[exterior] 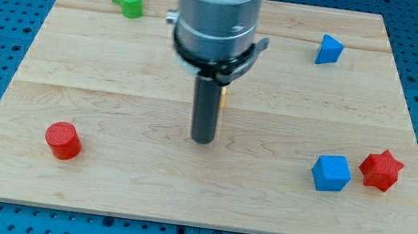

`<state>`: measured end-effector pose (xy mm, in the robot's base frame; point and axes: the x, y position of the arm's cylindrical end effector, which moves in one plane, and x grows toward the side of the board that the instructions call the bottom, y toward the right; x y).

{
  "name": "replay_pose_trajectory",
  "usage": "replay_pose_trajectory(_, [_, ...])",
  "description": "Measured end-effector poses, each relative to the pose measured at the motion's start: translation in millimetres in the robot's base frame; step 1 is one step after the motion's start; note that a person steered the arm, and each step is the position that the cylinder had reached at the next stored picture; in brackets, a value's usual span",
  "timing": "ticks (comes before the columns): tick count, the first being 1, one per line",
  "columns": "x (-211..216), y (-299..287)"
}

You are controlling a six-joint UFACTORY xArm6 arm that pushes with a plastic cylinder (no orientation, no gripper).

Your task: Push the blue cube towards up

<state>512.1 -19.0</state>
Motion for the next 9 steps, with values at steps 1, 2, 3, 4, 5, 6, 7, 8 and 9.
replay_pose_trajectory(1, [38.6, 0.6])
replay_pose_trajectory(2, [67.8, 106.0])
replay_pose_trajectory(3, [74.8, 158.7])
replay_pose_trajectory(4, [26.2, 158.7])
replay_pose_trajectory(5, [10.0, 158.7])
replay_pose_trajectory(6, [32.6, 158.7])
replay_pose_trajectory(7, [52.5, 193.2])
replay_pose_trajectory(8, [23.9, 196.2])
replay_pose_trajectory(9, [-8.7, 173.6])
